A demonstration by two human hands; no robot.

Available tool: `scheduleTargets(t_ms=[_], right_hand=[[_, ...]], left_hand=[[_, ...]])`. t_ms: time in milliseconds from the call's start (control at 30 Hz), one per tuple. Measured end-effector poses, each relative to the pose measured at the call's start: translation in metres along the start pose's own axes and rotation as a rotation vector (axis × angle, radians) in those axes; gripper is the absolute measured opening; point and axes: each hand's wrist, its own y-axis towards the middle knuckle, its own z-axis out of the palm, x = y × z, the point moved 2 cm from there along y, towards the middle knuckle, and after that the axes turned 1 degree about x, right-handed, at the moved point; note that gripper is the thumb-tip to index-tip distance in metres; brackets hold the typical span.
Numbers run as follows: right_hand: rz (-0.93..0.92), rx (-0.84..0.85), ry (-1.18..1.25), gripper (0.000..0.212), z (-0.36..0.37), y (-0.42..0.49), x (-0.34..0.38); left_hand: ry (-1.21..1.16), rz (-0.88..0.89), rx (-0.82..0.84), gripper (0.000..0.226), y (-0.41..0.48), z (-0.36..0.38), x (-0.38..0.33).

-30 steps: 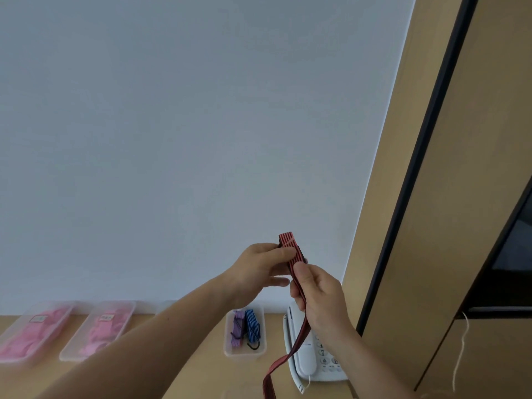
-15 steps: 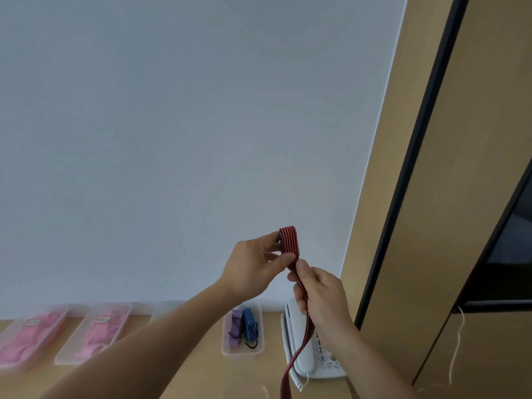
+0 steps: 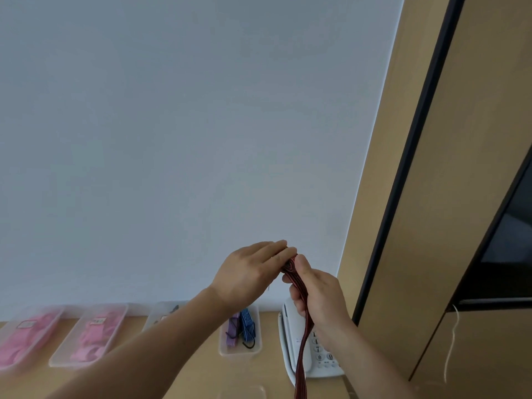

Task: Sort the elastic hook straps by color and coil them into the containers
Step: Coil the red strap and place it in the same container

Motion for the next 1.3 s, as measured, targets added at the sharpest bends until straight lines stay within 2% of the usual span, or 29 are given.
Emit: scheduleTargets(t_ms=[67,200,267,333,433,533,633,700,900,1000,1100,1300], right_hand=[[-0.006,0.008,0.018,0.062,0.001,0.0,0.0],[-0.068,0.012,0.028,0.052,0.001,0.0,0.001],[-0.092,-0.003,0.024,0.043,-0.001,0.001,0.001],[-0.117,0.003,-0.016,0.038,-0.001,0.001,0.001],[-0.159,0.026,-0.112,0.037,0.003,0.0,-0.002],[-0.168,0.019,-0.161,0.037,0.003,-0.001,-0.004],[-0.126,0.003,-0.168,0.039,0.002,-0.001,-0.004],[-0.076,-0.021,-0.152,0.04,0.001,0.0,-0.006],[0.014,-0.027,-0.088,0.044,0.0,-0.002,-0.007],[0.021,-0.028,-0.034,0.05,-0.001,-0.001,-0.004],[0.035,-0.026,0.001,0.06,-0.002,-0.002,-0.001],[0.035,-0.026,-0.001,0.074,-0.003,-0.002,0.002]], left_hand=[[-0.098,-0.117,0.046,0.045,0.0,0.002,0.0],[-0.648,-0.839,0.271,0.068,0.004,0.003,0.005],[-0.999,-1.148,0.342,0.061,0.003,0.004,0.008],[-1.292,-1.288,0.341,0.041,0.005,0.001,0.007],[-1.488,-1.253,0.359,0.046,0.013,-0.005,0.005],[-1.43,-1.188,0.34,0.032,0.017,-0.007,0.004],[-1.425,-1.227,0.212,0.026,0.014,-0.003,0.005],[-1.328,-1.209,0.146,0.031,0.016,-0.004,0.005],[-0.879,-0.976,0.163,0.033,0.015,-0.002,0.008],[-0.733,-0.782,0.164,0.04,0.011,0.0,0.005],[-0.649,-0.612,0.139,0.041,0.006,0.003,0.001],[-0.638,-0.559,0.148,0.039,0.003,0.005,0.0]])
